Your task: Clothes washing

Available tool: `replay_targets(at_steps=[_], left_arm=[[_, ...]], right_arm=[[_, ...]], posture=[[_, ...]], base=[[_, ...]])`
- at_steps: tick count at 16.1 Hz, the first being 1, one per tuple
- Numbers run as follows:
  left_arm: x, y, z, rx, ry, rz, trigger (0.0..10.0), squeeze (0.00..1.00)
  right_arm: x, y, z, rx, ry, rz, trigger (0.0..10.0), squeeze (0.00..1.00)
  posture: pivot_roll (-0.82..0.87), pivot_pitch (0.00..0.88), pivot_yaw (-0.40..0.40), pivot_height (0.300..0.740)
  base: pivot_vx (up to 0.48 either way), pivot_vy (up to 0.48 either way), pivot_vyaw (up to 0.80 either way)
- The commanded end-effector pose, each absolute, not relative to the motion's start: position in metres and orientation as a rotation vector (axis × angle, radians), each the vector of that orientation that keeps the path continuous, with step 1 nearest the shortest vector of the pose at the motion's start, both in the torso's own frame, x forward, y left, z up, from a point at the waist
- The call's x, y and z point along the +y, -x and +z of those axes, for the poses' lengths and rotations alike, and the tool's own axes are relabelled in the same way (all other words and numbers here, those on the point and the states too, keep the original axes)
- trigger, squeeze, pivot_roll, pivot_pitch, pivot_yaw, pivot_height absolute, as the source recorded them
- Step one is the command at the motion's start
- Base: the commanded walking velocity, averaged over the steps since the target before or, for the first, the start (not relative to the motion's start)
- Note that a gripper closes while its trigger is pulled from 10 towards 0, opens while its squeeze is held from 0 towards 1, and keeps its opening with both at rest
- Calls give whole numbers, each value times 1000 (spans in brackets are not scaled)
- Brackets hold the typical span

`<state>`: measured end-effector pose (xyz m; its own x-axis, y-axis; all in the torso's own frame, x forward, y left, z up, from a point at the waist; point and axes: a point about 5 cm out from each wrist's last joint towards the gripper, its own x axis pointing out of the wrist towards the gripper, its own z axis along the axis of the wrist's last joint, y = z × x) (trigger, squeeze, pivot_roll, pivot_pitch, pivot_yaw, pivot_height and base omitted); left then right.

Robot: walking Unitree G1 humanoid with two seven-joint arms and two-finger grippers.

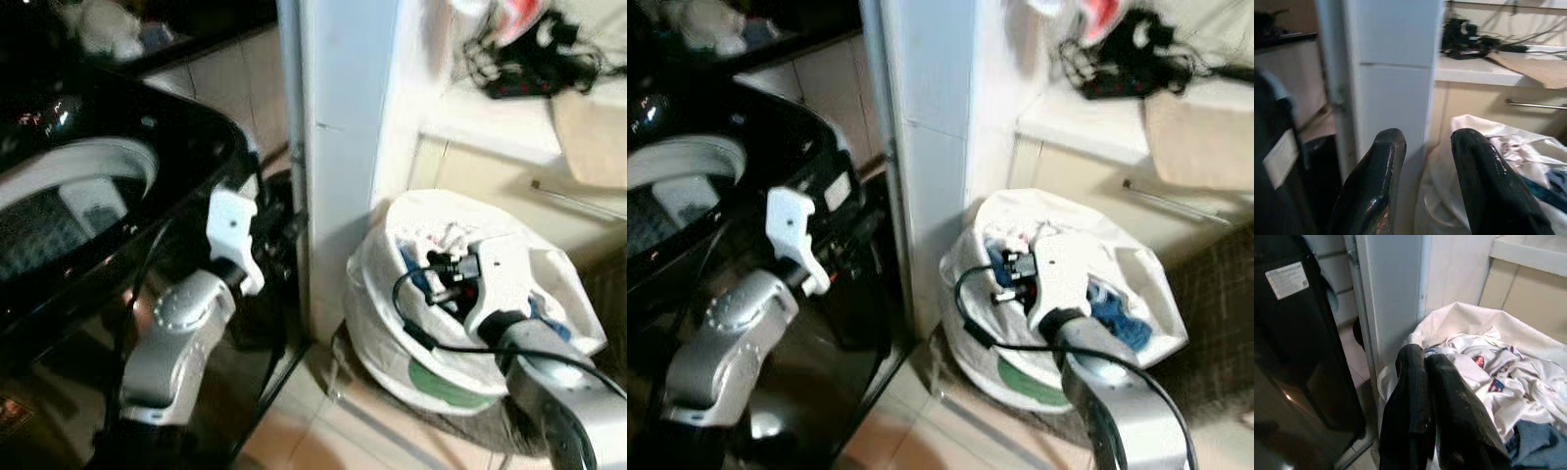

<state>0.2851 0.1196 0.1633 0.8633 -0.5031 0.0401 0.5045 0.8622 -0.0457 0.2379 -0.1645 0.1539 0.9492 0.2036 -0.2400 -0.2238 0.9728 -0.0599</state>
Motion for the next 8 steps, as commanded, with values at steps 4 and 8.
replay_targets(at_steps=[4,8], left_arm=[[113,-281,168,-50,49,-537,10000,0],[109,-279,170,-71,71,-539,10000,0]], right_arm=[[-168,-247,159,204,88,196,10000,0],[-169,-246,160,200,94,211,10000,0]], posture=[[-120,0,8,740],[-130,0,-2,740]], base=[[386,0,166],[375,0,0]])
